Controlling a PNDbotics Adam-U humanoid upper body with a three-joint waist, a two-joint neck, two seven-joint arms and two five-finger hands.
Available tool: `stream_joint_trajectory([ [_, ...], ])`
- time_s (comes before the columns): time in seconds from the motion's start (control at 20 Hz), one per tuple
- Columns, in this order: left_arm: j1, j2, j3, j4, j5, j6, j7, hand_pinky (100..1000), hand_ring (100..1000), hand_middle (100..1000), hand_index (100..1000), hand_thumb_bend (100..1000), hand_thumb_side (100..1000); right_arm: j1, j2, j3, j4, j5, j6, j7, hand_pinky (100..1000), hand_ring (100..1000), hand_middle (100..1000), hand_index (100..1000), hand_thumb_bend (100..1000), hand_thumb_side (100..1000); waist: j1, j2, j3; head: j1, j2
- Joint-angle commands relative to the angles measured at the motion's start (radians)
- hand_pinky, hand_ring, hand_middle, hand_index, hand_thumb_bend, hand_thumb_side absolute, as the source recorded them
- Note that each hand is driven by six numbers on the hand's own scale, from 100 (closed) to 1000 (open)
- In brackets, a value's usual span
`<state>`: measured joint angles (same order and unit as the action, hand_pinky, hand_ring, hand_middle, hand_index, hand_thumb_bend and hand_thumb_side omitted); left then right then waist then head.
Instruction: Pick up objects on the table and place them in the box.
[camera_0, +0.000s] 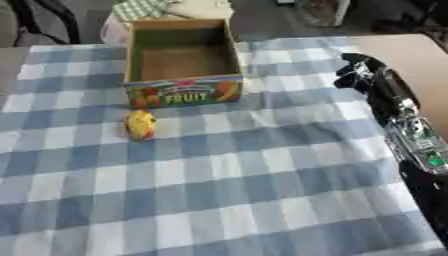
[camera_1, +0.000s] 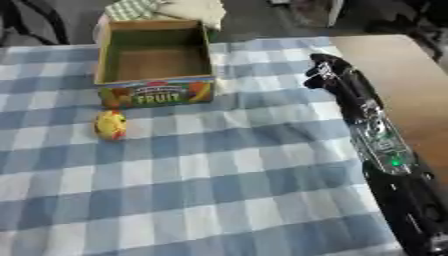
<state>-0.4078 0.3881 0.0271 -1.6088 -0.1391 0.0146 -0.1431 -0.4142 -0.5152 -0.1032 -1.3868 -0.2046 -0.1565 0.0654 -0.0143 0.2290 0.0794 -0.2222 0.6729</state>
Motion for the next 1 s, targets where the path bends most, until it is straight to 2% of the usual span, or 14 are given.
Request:
stream_joint_trajectory([
  [0.05,-0.072,0.047,-0.05,0.039,-0.078,-0.026,-0.04,742,653,589,645,507,407,-0.021,-0.02,0.002,-0.053,-0.014,-0.003,0.012,689,587,568,825,100,677,0.002,-0.017,-0.013,0.012,-0.009],
  [0.35,-0.206,0.034,-0.148,0.162,-0.241,-0.069,-0.092,724,642,585,648,541,339,-0.033,-0.019,0.012,-0.102,-0.032,0.002,0.026,689,587,569,825,100,666,0.003,-0.017,-0.05,0.028,-0.003],
  [0.6,-0.269,0.007,-0.211,0.239,-0.401,-0.1,-0.128,710,632,581,651,571,317,-0.034,-0.016,0.015,-0.108,-0.033,0.009,0.029,690,587,569,825,100,672,0.007,-0.017,-0.064,0.037,0.002],
  [0.75,-0.291,-0.012,-0.233,0.279,-0.469,-0.108,-0.128,707,637,590,659,617,335,-0.034,-0.014,0.018,-0.108,-0.032,0.01,0.032,690,587,568,825,100,674,0.008,-0.018,-0.067,0.04,0.004],
  [1.0,-0.319,-0.047,-0.246,0.334,-0.543,-0.104,-0.084,704,641,602,670,634,338,-0.034,-0.011,0.021,-0.108,-0.031,0.011,0.034,690,587,568,825,100,675,0.007,-0.02,-0.071,0.044,0.006],
])
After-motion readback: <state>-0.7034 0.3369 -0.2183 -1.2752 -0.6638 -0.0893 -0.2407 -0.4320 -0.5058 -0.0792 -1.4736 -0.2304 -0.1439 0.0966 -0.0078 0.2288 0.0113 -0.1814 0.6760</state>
